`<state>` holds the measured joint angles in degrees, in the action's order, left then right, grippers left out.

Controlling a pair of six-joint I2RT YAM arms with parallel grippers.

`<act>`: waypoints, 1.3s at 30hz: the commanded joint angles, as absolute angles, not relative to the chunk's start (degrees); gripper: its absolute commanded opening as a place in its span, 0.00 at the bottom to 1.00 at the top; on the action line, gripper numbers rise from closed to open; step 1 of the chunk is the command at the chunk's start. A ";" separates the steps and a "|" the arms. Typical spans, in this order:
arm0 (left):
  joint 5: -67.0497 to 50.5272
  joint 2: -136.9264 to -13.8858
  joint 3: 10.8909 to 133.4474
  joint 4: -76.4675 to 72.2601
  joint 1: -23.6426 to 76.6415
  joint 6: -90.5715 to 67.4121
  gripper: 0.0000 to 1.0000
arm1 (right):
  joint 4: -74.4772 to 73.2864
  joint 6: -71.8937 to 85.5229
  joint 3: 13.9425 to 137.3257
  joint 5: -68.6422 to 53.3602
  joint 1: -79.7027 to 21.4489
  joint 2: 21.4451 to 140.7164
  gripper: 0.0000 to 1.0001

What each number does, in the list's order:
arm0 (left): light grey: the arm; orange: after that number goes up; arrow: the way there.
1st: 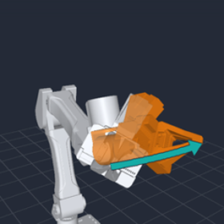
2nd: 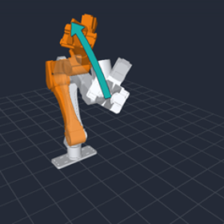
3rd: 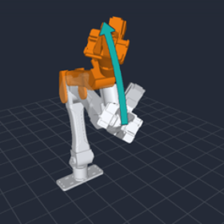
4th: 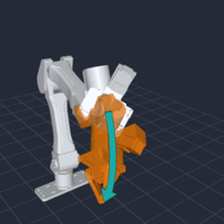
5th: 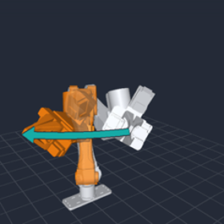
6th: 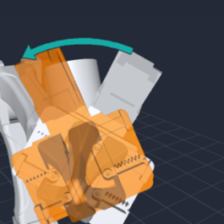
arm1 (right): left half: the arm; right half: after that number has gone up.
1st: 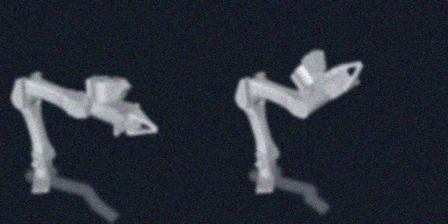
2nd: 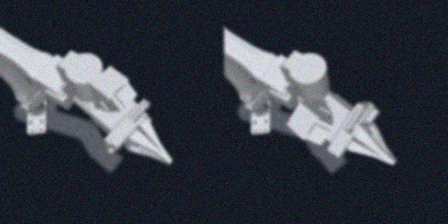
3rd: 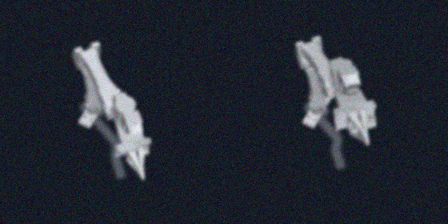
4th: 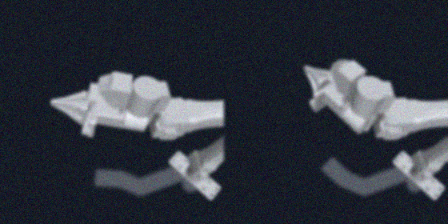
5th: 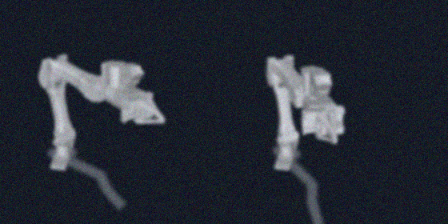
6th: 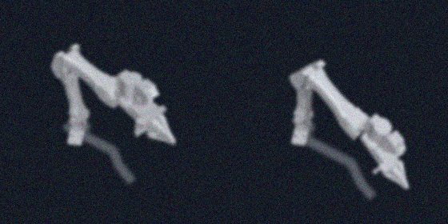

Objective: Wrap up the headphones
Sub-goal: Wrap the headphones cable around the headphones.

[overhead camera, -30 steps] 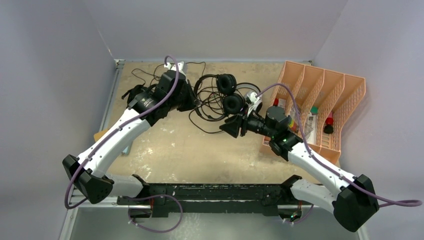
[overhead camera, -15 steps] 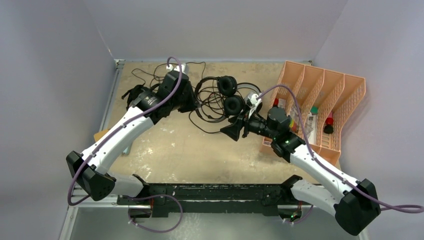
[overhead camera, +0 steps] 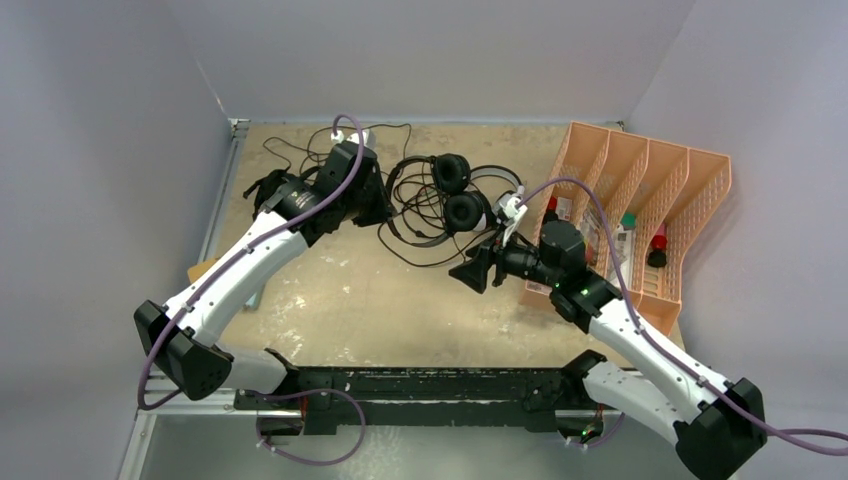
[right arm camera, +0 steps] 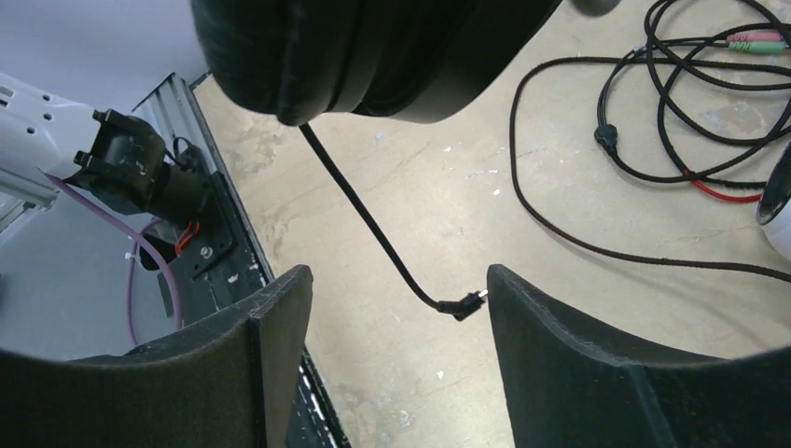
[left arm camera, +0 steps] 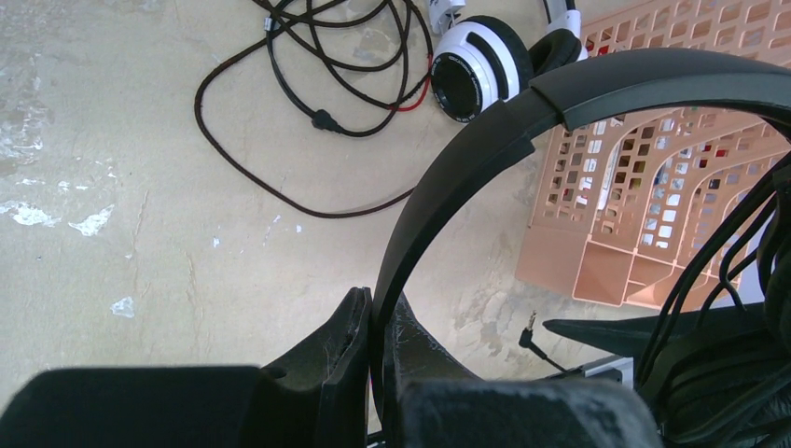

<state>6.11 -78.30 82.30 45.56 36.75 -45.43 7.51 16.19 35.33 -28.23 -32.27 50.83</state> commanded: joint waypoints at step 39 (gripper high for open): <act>-8.29 -69.34 78.39 32.72 34.13 -21.16 0.00 | 15.97 18.82 38.85 -54.36 -21.20 60.52 0.00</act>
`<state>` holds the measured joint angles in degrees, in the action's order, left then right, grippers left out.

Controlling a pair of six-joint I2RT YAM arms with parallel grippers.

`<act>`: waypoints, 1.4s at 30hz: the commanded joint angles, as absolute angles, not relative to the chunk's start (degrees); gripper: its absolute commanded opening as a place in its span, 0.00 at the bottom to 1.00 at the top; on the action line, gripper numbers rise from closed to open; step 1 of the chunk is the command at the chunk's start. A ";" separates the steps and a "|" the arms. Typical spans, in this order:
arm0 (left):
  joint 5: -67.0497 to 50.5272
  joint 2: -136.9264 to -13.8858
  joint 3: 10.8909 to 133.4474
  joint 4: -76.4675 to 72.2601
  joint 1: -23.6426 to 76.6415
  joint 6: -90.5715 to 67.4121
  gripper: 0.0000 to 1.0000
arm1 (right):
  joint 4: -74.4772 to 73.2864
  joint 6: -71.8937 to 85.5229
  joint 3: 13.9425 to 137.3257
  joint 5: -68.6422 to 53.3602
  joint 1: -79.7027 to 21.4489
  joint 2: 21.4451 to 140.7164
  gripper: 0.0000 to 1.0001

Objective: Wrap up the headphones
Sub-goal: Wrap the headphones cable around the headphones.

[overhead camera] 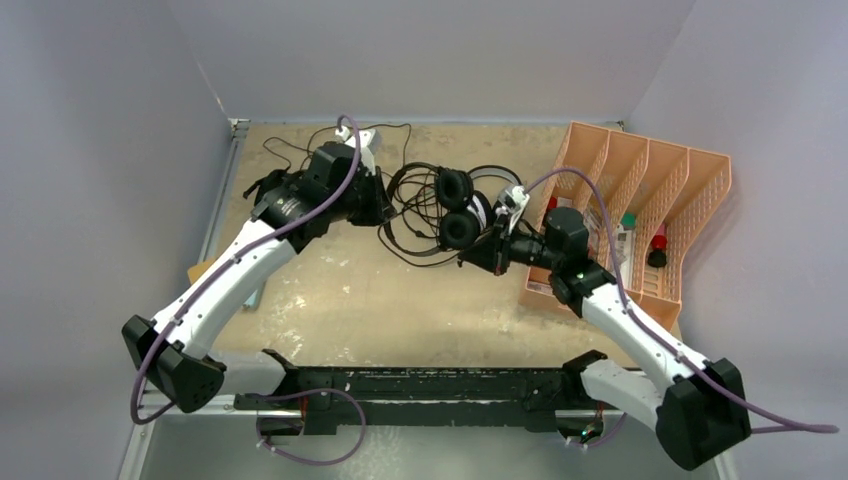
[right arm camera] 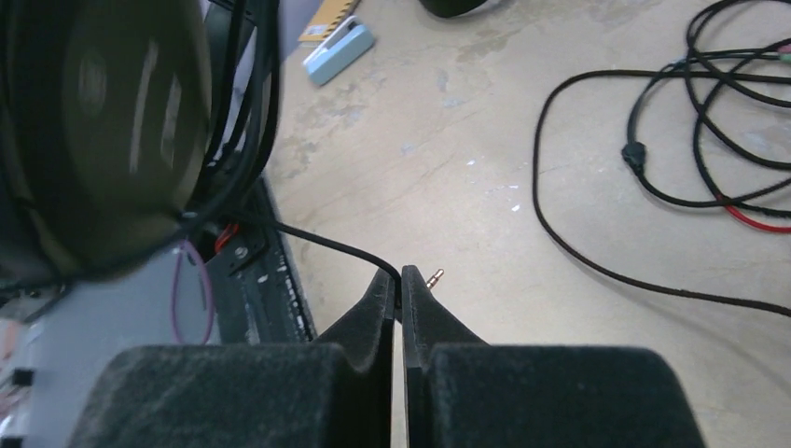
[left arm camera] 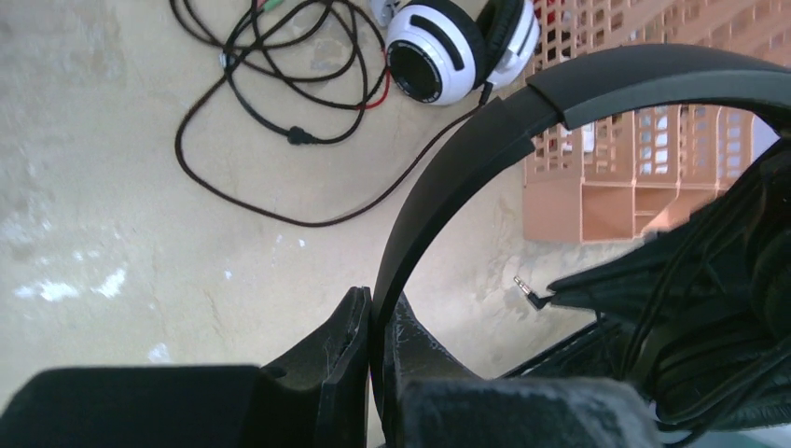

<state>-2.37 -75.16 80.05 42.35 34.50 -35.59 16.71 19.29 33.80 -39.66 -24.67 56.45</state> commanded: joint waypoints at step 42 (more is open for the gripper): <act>16.36 -69.40 71.42 26.78 59.28 38.87 0.00 | 9.68 45.06 58.46 -69.47 -21.47 76.39 0.00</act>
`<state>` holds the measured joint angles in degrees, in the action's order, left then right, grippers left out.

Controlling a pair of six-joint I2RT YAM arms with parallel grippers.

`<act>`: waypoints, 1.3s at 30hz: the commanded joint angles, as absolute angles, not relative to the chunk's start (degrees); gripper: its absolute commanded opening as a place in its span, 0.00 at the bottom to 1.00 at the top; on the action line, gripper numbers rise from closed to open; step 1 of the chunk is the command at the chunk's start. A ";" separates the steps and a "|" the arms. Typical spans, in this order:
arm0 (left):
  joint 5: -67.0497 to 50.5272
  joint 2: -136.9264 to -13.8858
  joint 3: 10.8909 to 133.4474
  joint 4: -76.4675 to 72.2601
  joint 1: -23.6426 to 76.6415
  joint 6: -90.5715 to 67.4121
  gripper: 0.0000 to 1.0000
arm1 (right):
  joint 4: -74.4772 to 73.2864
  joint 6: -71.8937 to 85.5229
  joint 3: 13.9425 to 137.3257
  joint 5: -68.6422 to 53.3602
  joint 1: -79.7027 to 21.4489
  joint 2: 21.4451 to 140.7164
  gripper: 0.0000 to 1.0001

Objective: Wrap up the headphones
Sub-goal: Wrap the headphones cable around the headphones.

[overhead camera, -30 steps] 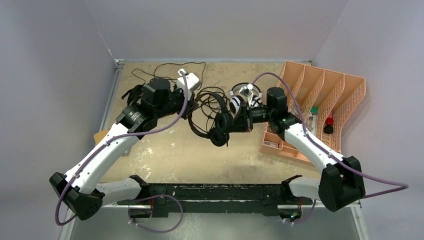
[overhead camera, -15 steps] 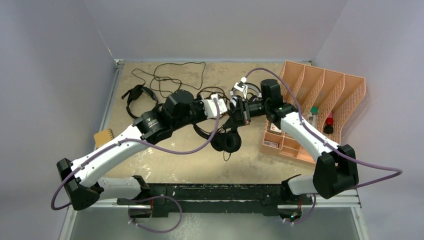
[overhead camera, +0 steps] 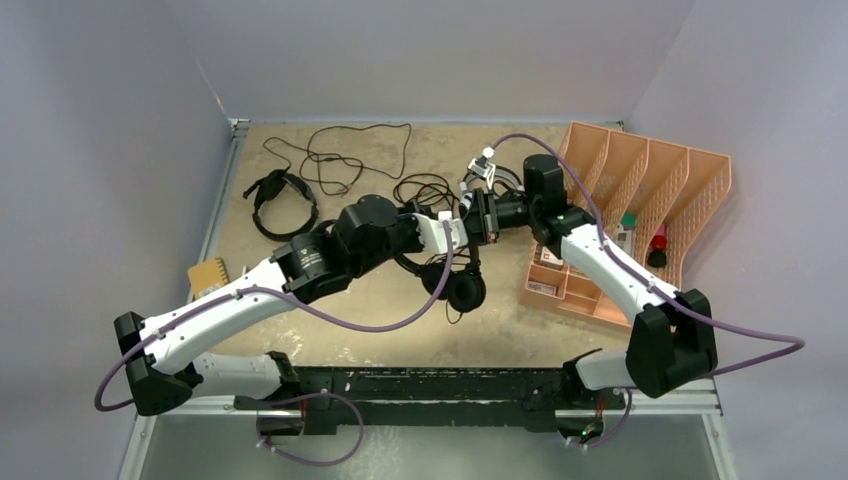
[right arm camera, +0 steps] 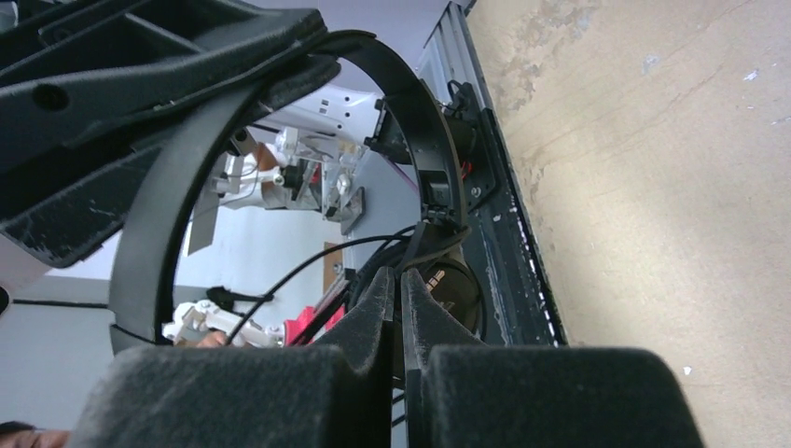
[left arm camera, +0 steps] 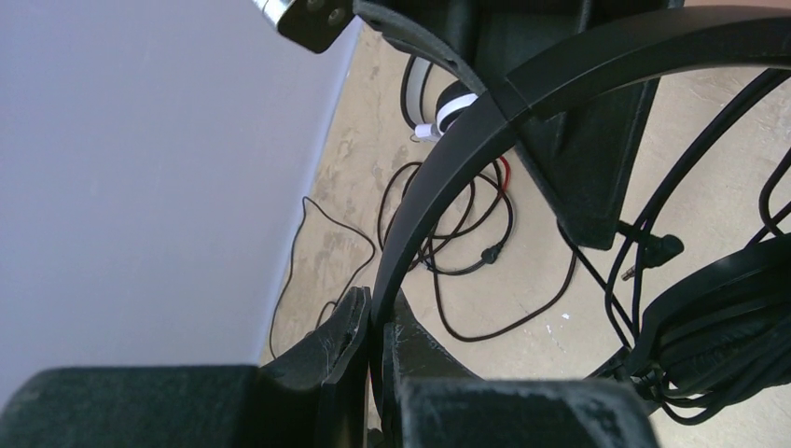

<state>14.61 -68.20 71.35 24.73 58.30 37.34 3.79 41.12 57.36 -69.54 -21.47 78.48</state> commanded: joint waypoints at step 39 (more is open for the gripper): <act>10.85 -70.46 67.06 27.86 60.38 31.98 0.00 | 13.98 52.61 55.72 -64.54 -23.34 72.92 0.00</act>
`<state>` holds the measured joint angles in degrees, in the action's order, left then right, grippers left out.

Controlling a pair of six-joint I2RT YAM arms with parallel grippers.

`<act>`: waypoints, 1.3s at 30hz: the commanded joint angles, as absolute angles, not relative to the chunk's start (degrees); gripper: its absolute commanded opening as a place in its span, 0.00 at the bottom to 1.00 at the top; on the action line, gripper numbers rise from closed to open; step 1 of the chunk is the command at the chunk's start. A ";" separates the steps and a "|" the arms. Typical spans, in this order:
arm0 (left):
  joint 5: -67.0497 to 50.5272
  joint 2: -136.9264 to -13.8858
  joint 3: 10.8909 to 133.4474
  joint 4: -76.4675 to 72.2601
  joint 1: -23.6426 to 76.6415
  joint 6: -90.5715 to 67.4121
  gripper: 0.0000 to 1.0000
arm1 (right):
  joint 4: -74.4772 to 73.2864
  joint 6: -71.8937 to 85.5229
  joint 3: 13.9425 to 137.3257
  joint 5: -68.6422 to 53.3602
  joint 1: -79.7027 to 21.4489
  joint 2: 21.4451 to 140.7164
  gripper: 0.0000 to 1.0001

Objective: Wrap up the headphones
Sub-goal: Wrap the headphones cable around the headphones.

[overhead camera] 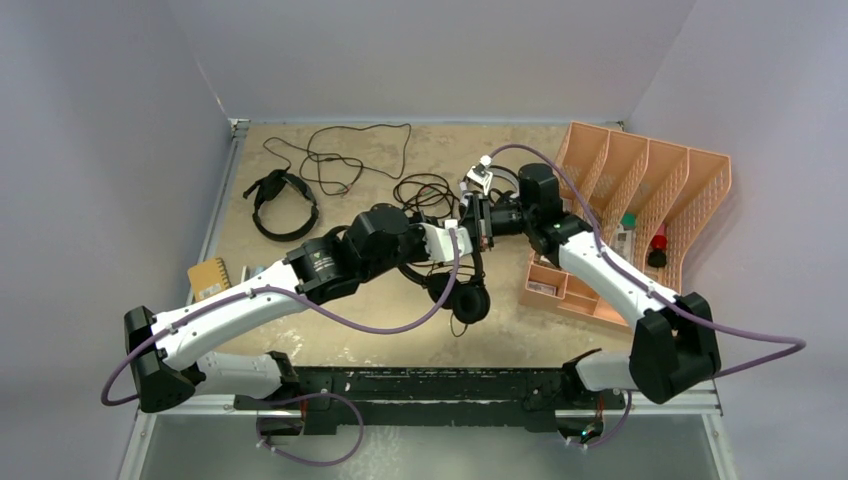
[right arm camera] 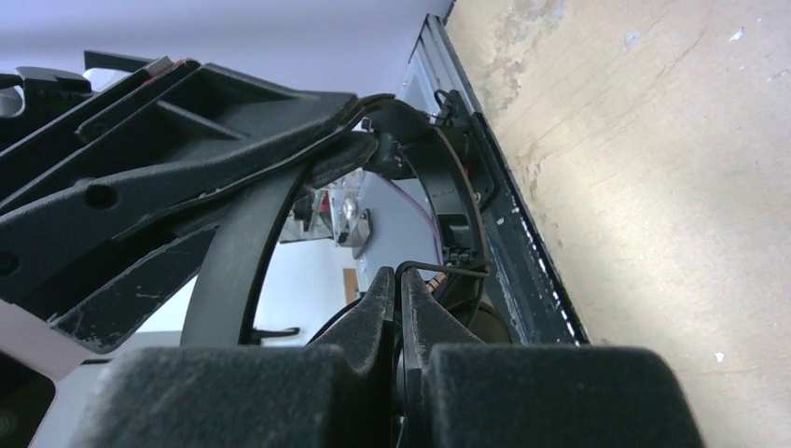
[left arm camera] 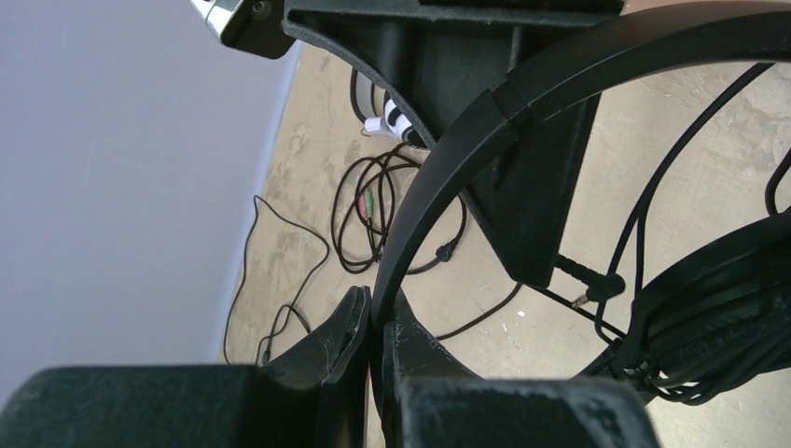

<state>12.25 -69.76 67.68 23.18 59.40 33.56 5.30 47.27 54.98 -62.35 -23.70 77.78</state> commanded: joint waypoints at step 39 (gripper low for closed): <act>14.65 -67.55 65.35 27.64 60.29 29.08 0.00 | 0.52 34.80 51.14 -75.92 -25.09 68.05 0.00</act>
<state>12.03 -69.34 66.46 26.39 60.31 29.43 -1.06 33.58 50.11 -71.70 -25.19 71.18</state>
